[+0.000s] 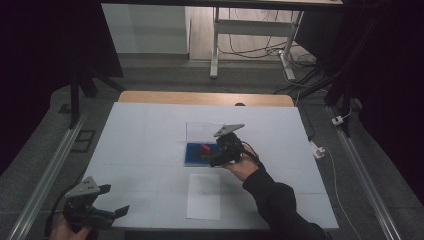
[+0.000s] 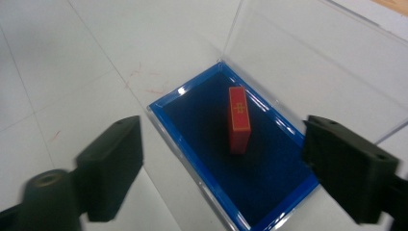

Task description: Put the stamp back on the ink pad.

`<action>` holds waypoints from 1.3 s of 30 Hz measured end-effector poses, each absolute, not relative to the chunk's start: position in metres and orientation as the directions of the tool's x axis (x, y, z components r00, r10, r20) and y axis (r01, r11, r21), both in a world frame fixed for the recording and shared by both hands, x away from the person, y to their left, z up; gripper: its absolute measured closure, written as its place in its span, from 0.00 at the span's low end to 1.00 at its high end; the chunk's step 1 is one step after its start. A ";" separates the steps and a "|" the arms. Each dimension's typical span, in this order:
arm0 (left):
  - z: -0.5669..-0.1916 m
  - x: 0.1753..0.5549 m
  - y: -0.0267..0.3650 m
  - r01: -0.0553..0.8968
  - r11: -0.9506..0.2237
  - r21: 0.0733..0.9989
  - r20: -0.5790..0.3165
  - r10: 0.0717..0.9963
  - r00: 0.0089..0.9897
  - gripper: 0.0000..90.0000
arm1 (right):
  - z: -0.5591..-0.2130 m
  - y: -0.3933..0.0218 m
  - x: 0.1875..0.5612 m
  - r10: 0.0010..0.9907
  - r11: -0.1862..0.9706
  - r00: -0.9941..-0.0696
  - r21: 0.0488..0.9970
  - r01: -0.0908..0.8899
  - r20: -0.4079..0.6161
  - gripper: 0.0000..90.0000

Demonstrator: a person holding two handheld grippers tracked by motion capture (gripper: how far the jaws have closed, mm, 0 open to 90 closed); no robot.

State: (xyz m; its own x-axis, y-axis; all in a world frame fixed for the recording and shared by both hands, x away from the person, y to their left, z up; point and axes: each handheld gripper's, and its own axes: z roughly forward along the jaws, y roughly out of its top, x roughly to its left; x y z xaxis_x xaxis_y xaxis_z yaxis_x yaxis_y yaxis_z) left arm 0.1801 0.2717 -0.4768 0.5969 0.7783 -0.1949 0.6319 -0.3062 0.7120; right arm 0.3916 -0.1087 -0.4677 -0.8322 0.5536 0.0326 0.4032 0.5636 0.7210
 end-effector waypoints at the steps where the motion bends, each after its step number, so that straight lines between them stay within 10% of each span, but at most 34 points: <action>1: -0.477 0.180 0.272 0.632 -0.306 0.712 -0.195 0.778 0.597 0.02 | -0.467 -0.109 0.391 0.551 0.568 -0.834 0.719 0.400 0.029 0.14; 39: -0.476 0.179 0.272 0.630 -0.300 0.716 -0.196 0.780 0.594 0.02 | -0.444 -0.201 0.294 0.613 0.482 -0.789 0.772 0.415 0.041 0.00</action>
